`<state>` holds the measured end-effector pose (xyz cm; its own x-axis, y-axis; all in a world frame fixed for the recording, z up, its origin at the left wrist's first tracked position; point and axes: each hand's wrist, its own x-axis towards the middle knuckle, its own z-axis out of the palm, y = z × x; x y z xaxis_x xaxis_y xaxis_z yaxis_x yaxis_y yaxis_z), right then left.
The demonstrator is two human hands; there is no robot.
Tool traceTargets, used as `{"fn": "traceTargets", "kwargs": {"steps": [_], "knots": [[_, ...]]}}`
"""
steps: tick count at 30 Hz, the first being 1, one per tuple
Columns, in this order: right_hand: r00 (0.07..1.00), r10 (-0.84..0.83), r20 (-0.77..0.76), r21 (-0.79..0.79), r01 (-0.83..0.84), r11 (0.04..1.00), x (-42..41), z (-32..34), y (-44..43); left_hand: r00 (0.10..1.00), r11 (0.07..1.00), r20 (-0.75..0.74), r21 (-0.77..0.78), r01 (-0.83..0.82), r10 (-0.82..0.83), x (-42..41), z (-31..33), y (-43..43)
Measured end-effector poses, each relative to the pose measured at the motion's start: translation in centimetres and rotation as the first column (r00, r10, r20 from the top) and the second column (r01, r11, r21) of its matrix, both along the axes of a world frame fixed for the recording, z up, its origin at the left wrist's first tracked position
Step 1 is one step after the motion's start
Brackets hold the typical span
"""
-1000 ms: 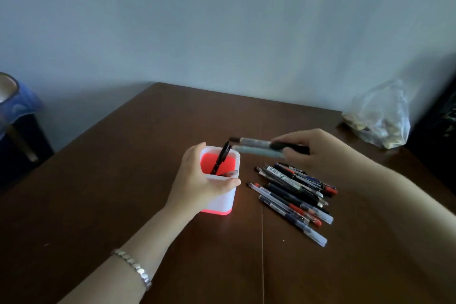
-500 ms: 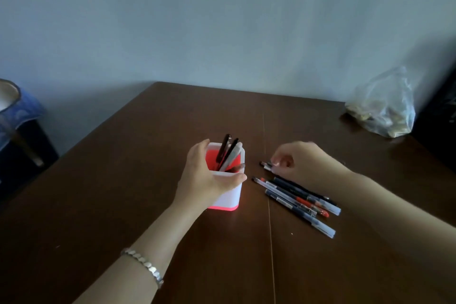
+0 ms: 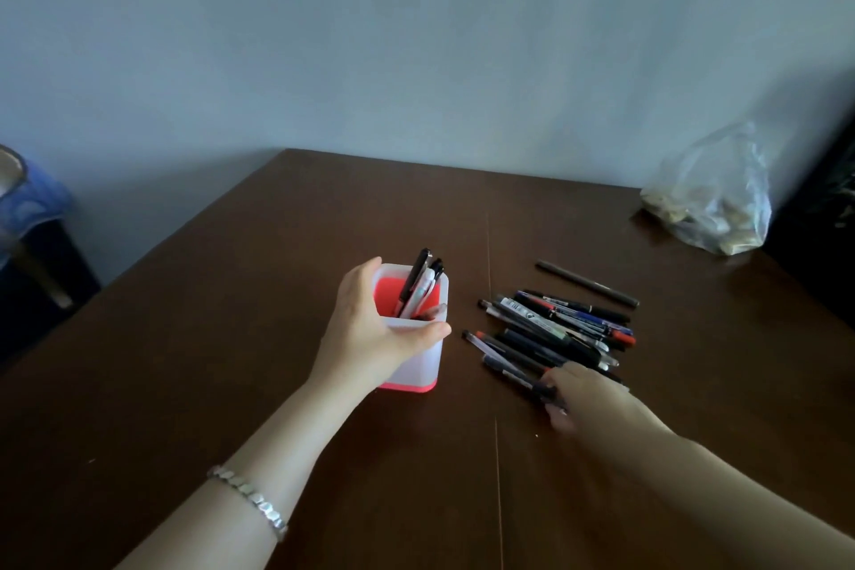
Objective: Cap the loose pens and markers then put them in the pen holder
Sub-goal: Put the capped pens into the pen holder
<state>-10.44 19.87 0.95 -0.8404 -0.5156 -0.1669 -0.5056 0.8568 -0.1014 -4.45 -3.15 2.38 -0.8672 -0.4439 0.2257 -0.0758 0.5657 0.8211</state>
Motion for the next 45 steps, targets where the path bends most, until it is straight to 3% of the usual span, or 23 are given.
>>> {"fn": "traceTargets", "kwargs": {"steps": [5,10,14,17,20,24,26,29,33,38,40,42,45], "knots": [[0.998,-0.054,-0.015,0.031,0.054,0.998,0.4,-1.2,-0.1,1.0,1.0,-0.012,-0.004,-0.001,0.001,0.0,0.0,0.0],[0.969,-0.153,0.193,-0.306,0.208,0.929,0.4,4.1,1.1,1.0,1.0,0.0,-0.002,0.01,-0.01,0.0,-0.2,-0.2],[0.999,-0.036,0.034,-0.444,0.047,0.895,0.8,11.1,0.1,1.0,1.0,0.016,0.004,0.002,-0.002,0.0,0.0,-0.1],[0.991,0.135,-0.001,-0.364,-0.126,0.923,0.5,14.5,-2.7,1.0,1.0,0.015,-0.007,-0.001,0.001,0.1,0.1,0.0],[0.96,0.265,0.092,-0.065,-0.26,0.964,-0.6,15.5,-6.7,1.0,1.0,-0.008,-0.028,-0.002,0.001,0.2,0.0,0.1],[0.945,0.213,0.246,0.17,-0.259,0.951,-1.7,14.2,-11.8,1.0,1.0,-0.03,0.007,-0.009,0.009,0.2,-0.2,0.2],[0.952,0.264,0.155,0.131,-0.285,0.95,-1.7,14.1,-13.3,1.0,1.0,-0.014,-0.006,-0.02,0.02,0.2,-0.1,0.2],[0.956,0.292,-0.019,-0.072,-0.293,0.953,-1.7,13.3,-14.2,1.0,0.999,0.012,-0.031,-0.02,0.02,0.0,0.0,0.0],[0.944,0.328,-0.039,-0.098,-0.33,0.939,-1.0,10.6,-14.0,0.998,0.997,0.031,-0.052,-0.05,0.051,-0.2,0.1,0.1],[0.972,0.149,-0.182,-0.399,-0.211,0.892,-2.6,11.0,-7.3,0.997,0.999,0.065,-0.022,-0.027,0.028,-0.1,0.5,0.1],[0.993,0.048,-0.104,-0.308,-0.078,0.948,-3.2,9.8,-3.6,0.999,1.0,0.052,0.004,-0.016,0.016,0.0,0.5,0.1],[0.999,-0.049,-0.018,-0.115,0.046,0.992,-2.9,7.2,-1.0,0.999,1.0,0.037,0.017,-0.017,0.016,0.0,0.4,0.2],[0.995,-0.1,-0.015,0.062,0.101,0.993,-1.5,3.1,0.9,0.999,0.999,0.02,0.017,-0.027,0.027,0.1,0.3,0.3]]}}
